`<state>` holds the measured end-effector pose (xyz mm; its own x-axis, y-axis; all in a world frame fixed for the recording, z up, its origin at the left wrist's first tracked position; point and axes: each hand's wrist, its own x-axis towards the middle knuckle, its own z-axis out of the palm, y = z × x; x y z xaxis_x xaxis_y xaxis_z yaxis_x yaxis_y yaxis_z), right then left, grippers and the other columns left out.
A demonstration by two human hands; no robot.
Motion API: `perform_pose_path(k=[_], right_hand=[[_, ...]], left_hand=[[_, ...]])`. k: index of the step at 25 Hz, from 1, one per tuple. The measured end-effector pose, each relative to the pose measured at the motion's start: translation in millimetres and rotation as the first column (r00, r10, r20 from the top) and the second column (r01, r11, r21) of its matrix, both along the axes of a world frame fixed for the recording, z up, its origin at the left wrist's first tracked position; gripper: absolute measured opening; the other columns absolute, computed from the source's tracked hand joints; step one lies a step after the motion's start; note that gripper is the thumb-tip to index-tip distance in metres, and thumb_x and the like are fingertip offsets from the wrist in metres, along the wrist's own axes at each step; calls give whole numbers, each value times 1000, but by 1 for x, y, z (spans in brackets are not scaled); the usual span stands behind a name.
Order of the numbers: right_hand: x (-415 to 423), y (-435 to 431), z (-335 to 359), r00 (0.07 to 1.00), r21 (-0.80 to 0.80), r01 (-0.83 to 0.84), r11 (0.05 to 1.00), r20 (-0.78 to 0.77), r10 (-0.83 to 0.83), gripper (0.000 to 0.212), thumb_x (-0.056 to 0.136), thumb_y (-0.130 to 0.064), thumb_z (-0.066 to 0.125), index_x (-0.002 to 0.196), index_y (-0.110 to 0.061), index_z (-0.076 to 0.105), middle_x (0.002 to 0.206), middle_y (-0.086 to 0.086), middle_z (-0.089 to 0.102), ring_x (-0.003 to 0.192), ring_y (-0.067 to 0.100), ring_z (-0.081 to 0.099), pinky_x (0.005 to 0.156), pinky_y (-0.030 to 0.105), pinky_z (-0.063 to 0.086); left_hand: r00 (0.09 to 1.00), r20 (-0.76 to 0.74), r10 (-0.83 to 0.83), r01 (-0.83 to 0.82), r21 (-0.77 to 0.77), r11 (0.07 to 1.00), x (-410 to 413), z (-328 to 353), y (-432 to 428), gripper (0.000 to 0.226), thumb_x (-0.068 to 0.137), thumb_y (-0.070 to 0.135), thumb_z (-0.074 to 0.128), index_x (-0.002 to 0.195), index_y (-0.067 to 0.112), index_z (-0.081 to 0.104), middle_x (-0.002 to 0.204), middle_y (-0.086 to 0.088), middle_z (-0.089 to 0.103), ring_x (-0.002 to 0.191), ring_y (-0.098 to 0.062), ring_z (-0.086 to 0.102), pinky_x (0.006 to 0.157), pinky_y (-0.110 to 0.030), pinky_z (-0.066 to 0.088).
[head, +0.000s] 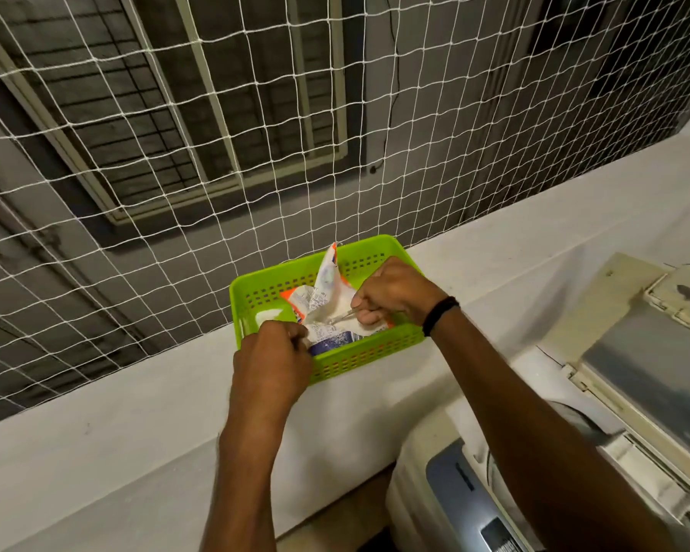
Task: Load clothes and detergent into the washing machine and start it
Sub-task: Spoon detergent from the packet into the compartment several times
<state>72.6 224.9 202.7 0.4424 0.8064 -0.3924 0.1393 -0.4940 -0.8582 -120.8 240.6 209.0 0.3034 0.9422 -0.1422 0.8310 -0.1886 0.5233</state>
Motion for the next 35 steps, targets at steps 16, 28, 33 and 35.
perform_pose_path(k=[16, 28, 33, 35], right_hand=[[33, -53, 22, 965, 129, 223, 966, -173, -199, 26, 85, 12, 42, 81, 14, 67, 70, 23, 67, 55, 24, 69, 62, 29, 62], [77, -156, 28, 859, 218, 490, 844, -286, -425, 23, 84, 18, 48, 94, 18, 68, 84, 24, 69, 66, 23, 70, 63, 25, 61], [107, -224, 20, 751, 170, 654, 738, -271, -603, 21, 87, 20, 47, 99, 20, 65, 79, 23, 66, 67, 27, 66, 66, 28, 62], [119, -252, 14, 691, 102, 713, 694, -273, -669, 21, 90, 18, 47, 101, 20, 65, 75, 20, 64, 66, 27, 63, 64, 25, 59]], left_hand=[[940, 330, 80, -149, 188, 971, 16, 15, -20, 18, 93, 25, 62, 106, 28, 73, 95, -4, 76, 96, -32, 66, 77, -29, 42], [672, 736, -81, -133, 228, 964, 91, 2, -48, 20, 92, 22, 64, 110, 25, 71, 102, 7, 74, 90, -8, 69, 86, -26, 54], [655, 719, -231, 72, 245, 967, 148, -11, -78, 20, 92, 21, 61, 109, 25, 71, 99, 6, 74, 84, -7, 67, 79, -12, 48], [634, 717, -289, 166, 239, 957, 172, -18, -93, 20, 92, 19, 60, 108, 23, 72, 97, 7, 73, 81, -5, 65, 76, -6, 45]])
